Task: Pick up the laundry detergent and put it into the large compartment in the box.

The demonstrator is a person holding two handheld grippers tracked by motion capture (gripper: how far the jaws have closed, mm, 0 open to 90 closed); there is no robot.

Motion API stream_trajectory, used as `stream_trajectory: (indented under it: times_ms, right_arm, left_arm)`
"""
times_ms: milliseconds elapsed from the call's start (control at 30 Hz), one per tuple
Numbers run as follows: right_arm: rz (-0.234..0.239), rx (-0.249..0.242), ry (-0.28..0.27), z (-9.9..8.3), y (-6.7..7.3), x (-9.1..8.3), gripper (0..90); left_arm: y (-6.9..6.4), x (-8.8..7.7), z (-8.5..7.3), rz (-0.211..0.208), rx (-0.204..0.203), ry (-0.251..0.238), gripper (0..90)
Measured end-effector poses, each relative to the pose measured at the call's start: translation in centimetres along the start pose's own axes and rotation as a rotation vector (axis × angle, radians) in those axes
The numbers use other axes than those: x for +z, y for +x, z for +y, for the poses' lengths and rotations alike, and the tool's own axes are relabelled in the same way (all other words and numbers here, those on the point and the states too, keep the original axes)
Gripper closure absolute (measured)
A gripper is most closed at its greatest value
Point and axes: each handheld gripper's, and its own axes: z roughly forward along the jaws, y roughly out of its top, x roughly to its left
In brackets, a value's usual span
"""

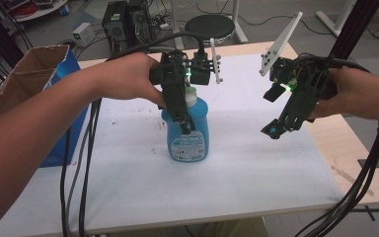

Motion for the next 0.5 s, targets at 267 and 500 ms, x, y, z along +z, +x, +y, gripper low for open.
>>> stream_trajectory:
  times_ms: [267,500]
  right_arm:
    - [0.000,-0.003,-0.006,-0.06,0.00,-0.04,2.5]
    - [0.001,0.004,-0.004,-0.16,0.05,-0.09,2.6]
  left_arm:
    - [-0.10,-0.03,0.01,-0.006,0.005,-0.003,37.5]
    - [-0.15,-0.32,-0.21,-0.010,-0.037,0.000,37.8]
